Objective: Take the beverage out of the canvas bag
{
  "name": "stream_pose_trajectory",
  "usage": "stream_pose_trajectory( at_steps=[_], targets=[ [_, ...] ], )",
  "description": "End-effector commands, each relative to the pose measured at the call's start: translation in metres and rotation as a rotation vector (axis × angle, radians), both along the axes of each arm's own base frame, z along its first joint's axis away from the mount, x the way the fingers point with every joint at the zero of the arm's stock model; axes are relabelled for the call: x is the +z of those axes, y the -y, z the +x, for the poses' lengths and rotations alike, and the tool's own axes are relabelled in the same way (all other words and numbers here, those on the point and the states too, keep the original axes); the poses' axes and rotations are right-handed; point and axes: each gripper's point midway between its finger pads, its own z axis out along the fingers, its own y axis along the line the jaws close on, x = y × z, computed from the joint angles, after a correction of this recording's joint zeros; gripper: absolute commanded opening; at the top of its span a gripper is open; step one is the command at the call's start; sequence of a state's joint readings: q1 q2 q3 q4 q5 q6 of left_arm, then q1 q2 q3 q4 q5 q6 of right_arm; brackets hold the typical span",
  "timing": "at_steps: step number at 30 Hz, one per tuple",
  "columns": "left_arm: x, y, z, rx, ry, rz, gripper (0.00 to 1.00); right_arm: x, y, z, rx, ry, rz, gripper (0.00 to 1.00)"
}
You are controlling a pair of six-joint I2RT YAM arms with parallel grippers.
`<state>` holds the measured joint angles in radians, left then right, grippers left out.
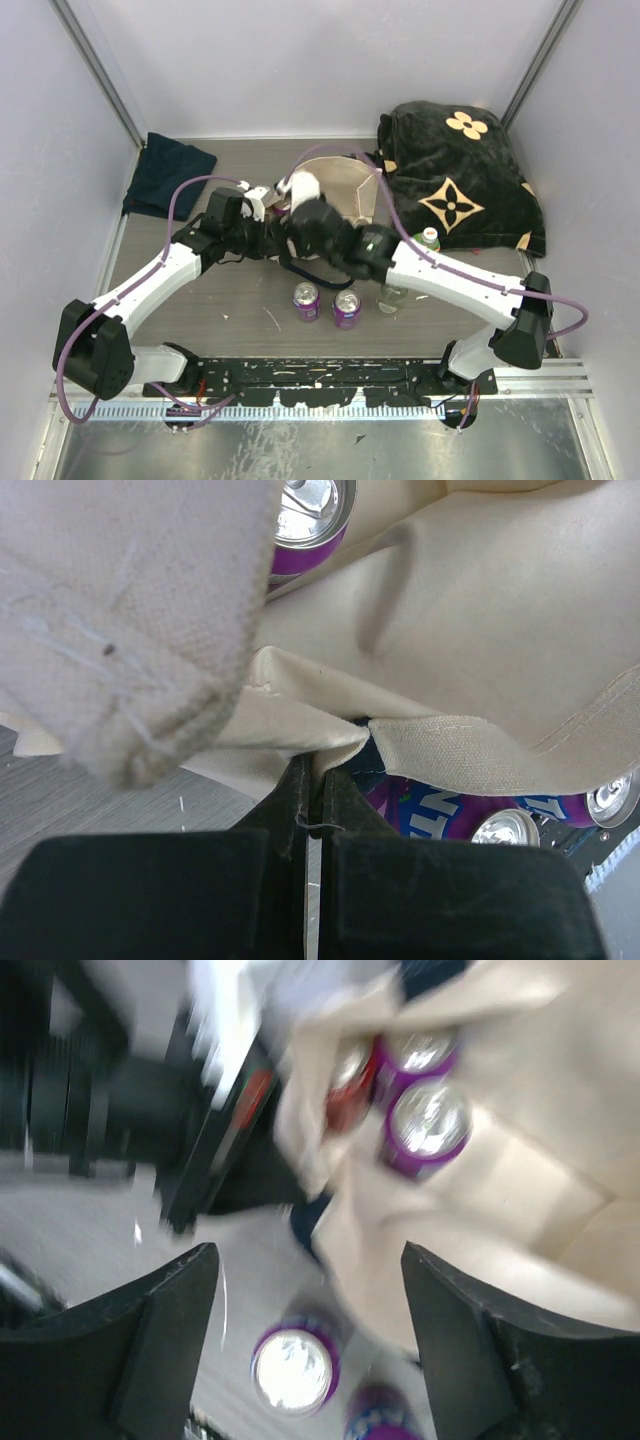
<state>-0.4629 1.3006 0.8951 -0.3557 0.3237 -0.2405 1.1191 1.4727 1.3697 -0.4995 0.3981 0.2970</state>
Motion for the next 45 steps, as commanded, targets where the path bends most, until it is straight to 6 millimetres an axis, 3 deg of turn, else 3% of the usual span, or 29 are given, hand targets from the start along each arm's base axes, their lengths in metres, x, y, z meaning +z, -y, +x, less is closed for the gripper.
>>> stream_pose_trajectory(
  at_steps=[1,5,10,16,23,29,41,45],
  targets=[
    [-0.037,-0.02,-0.017,0.035,-0.113,0.098,0.02,0.052,0.017,0.073,-0.1,0.079,0.112,0.74],
    [-0.039,-0.022,-0.018,0.034,-0.123,0.11,0.01,0.038,0.027,0.119,-0.165,0.069,0.068,0.68],
    [-0.042,-0.022,-0.017,0.037,-0.131,0.117,0.01,0.001,0.018,0.142,-0.137,0.018,-0.017,0.72],
    [-0.044,-0.021,-0.015,0.04,-0.137,0.119,0.01,-0.049,0.007,0.142,-0.082,-0.085,-0.082,0.82],
    [-0.046,-0.02,-0.013,0.042,-0.14,0.117,0.01,-0.078,0.0,0.135,-0.037,-0.151,-0.101,0.87],
    [-0.047,-0.018,-0.011,0.037,-0.148,0.116,0.01,-0.099,-0.001,0.14,-0.037,-0.157,-0.137,0.91],
    [-0.045,-0.017,-0.013,0.037,-0.152,0.103,0.01,-0.146,-0.008,0.148,-0.064,-0.198,-0.149,0.92],
    [-0.044,-0.017,-0.012,0.04,-0.147,0.104,0.01,-0.166,-0.007,0.15,-0.079,-0.224,-0.162,0.87]
  ],
)
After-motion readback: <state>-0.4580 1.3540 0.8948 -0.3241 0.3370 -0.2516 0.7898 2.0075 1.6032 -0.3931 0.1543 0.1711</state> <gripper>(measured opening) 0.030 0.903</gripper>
